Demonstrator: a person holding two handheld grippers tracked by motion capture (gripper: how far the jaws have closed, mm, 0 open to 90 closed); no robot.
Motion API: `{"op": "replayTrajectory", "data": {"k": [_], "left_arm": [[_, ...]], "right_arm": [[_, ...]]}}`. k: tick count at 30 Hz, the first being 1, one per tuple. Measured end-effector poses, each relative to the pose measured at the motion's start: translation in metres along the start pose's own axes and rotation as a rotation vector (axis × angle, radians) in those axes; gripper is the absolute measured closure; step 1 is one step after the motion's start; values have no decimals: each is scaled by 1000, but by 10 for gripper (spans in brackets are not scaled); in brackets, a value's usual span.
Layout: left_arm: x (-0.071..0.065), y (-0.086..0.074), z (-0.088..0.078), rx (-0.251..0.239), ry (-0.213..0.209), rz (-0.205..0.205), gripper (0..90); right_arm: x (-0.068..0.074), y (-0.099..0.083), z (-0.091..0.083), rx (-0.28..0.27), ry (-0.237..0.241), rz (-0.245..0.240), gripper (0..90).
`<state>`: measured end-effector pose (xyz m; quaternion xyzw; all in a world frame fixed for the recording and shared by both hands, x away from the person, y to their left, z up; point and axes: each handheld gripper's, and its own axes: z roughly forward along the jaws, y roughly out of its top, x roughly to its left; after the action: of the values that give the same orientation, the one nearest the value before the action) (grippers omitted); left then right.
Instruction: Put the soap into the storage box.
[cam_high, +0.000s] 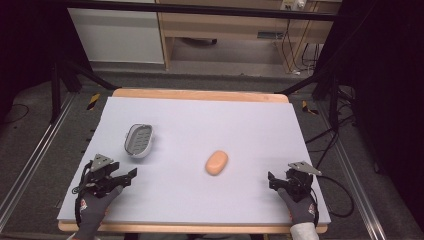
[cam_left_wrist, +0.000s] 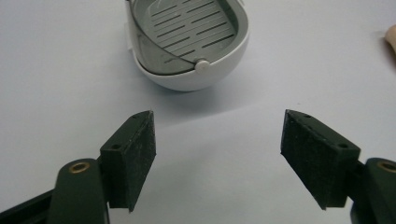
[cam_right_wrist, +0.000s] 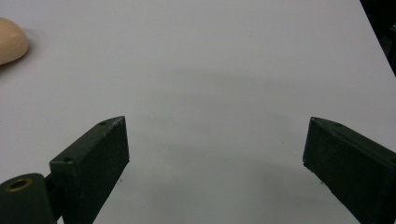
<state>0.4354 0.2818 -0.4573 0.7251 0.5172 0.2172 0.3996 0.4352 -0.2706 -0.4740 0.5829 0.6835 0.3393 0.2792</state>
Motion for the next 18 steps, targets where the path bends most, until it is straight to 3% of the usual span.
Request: {"op": "replayTrajectory", "data": {"k": [18], "left_arm": [[-27, 3, -1, -11, -51, 55, 283]], "right_arm": [[2, 0, -6, -21, 7, -12, 72]]}}
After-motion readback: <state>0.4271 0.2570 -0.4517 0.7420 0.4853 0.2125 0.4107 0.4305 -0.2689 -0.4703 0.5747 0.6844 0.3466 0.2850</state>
